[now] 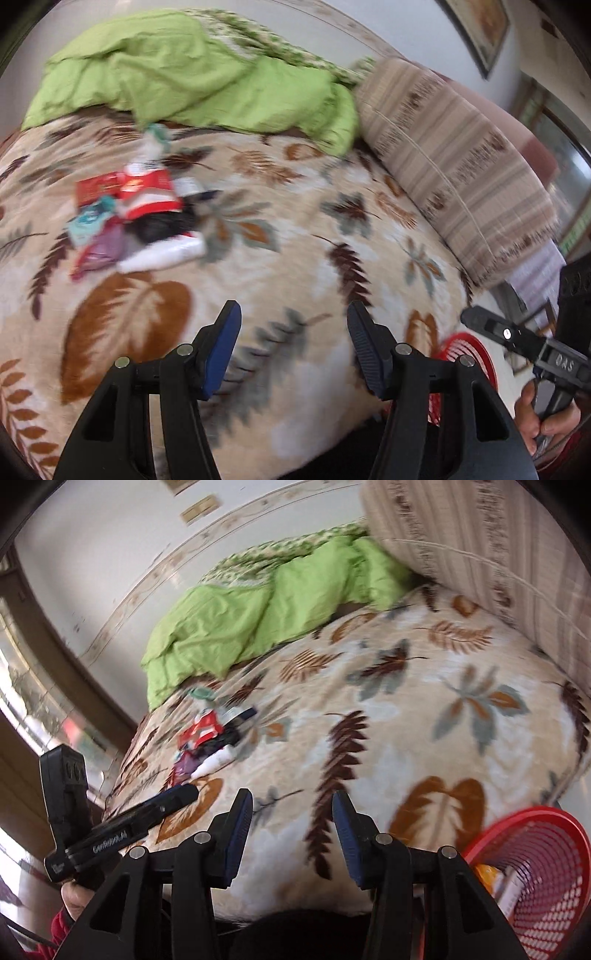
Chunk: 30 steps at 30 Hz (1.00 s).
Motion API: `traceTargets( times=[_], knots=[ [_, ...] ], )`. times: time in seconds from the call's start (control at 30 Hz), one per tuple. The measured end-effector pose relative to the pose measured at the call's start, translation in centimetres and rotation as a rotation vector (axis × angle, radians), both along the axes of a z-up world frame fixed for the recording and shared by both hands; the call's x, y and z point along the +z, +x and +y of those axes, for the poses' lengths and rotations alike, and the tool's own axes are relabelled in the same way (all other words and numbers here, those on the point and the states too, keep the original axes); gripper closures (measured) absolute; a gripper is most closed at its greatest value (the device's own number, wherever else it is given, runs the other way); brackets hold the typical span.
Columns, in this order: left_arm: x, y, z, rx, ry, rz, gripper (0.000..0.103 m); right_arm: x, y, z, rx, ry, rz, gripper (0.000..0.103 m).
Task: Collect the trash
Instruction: 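Move both tools back to the remaining trash on the bed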
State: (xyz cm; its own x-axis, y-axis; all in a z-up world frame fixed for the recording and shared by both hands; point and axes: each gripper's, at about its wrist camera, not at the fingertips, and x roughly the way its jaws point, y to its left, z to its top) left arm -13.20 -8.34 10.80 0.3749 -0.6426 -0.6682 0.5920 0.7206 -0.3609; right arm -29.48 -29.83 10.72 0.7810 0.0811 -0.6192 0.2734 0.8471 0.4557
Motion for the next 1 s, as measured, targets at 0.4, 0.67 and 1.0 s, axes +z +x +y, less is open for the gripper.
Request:
traceTargets(
  times=[0.4,0.67,1.0],
  knots=[
    [-5.6,11.9,8.1,0.428,0.069,0.138,0.043,-1.7,8.5,4.4,0.158,-0.002,0.047,0.052],
    [-8.2,14.9,6.0,0.439,0.097,0.17,0.039,-3.5,14.5,5.1,0.215,0.056,0.089,0.052],
    [-6.7,14.2,8.1,0.443,0.046,0.103,0.066,-6.6,24.8,6.1,0.242,0.102,0.143,0.052]
  ],
)
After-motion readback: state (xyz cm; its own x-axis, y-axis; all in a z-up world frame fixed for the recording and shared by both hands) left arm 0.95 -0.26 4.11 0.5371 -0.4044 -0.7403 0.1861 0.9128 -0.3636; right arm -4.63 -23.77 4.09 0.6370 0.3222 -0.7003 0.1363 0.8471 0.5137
